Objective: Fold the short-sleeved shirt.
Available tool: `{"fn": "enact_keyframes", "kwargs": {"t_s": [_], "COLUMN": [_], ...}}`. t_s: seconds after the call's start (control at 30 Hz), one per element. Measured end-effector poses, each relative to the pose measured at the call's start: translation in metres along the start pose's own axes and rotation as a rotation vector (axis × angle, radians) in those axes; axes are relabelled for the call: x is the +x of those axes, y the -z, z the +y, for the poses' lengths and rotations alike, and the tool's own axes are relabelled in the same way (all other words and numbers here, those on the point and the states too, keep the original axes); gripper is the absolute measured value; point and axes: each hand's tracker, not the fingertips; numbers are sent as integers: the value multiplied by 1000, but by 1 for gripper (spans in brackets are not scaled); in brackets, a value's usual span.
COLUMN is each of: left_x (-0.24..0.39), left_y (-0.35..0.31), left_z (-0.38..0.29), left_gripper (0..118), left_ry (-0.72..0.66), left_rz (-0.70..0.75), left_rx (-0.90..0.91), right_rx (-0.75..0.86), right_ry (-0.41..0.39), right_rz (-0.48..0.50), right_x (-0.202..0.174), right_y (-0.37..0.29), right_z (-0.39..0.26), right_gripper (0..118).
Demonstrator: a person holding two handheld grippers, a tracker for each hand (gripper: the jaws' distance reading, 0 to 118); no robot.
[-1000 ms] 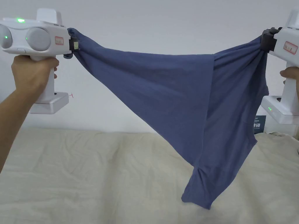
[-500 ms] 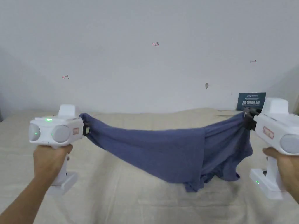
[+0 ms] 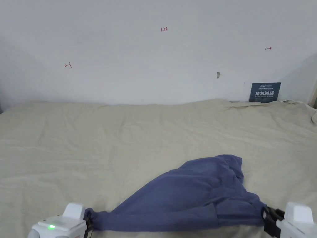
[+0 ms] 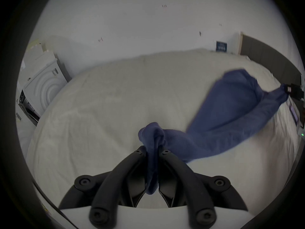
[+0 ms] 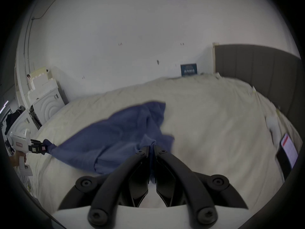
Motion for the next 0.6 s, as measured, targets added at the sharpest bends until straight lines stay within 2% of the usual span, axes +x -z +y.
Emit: {"fn": "enact_keyframes", "kwargs": {"t_s": [0.2,0.43,0.6], "left_x": [18,11,-5], "left_y": [-18,-36,-62], "left_z": [-44,-57,-76], "left_gripper": [10,10,10], "left_ry": [54,41,-29], "left_rz": [-23,-29,-85], "left_rx": [-37,-42,-67], "right_rx": [-76,-99,-104], "right_ry": [23,62,79], "right_rz": [-25,-20,-1], "right_x": [5,6,15], "right_y": [-31,-63,-95], "right_z": [-54,-81,-96], "right_gripper": [3,3,3]}}
